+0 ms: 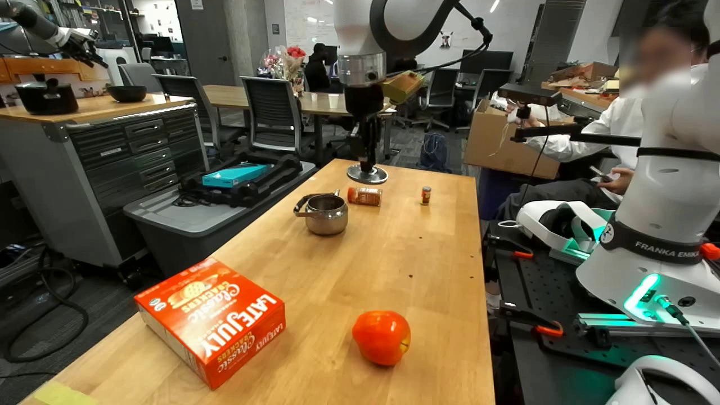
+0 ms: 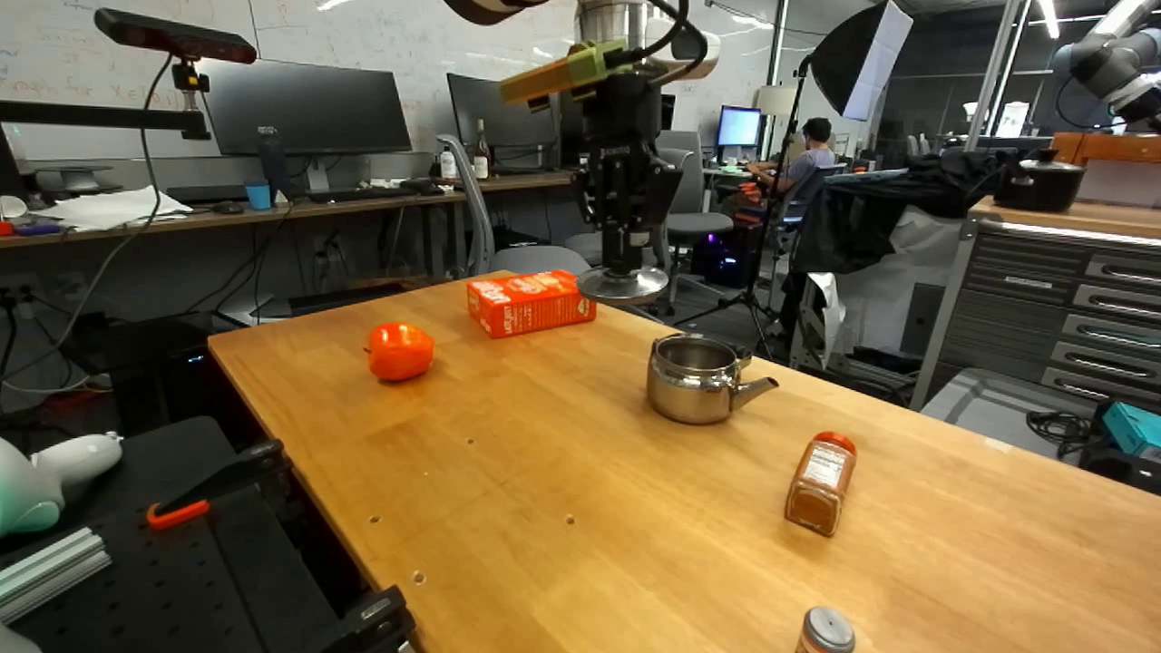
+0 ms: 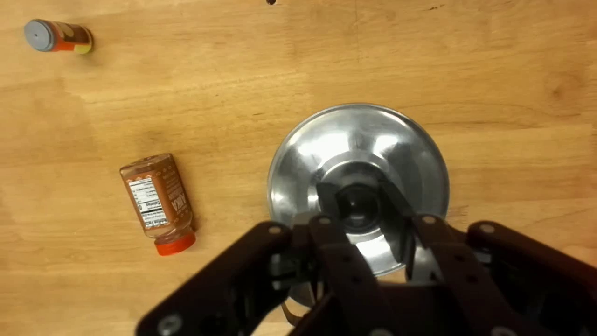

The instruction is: Take the lid and put it on the teapot

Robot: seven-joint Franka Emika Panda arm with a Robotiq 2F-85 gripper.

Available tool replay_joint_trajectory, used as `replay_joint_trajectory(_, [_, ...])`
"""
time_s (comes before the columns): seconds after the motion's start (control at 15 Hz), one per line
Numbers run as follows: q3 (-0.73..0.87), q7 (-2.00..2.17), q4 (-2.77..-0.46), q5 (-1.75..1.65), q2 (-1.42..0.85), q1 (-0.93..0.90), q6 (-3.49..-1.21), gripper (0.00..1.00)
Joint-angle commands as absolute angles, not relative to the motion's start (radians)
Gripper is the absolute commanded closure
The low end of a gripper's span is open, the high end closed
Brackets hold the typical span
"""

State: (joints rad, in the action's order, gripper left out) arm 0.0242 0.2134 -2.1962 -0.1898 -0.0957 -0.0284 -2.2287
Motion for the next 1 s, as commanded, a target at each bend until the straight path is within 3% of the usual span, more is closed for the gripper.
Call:
replay_joint_trajectory(0.0, [0.022,0.215,-2.114,-0.172,-0.113,-0.021,-2.171,0.93])
replay_joint_trajectory(0.93, [0.051,0.208,-1.865,-0.16,-0.257,0.017,-2.078,0.93])
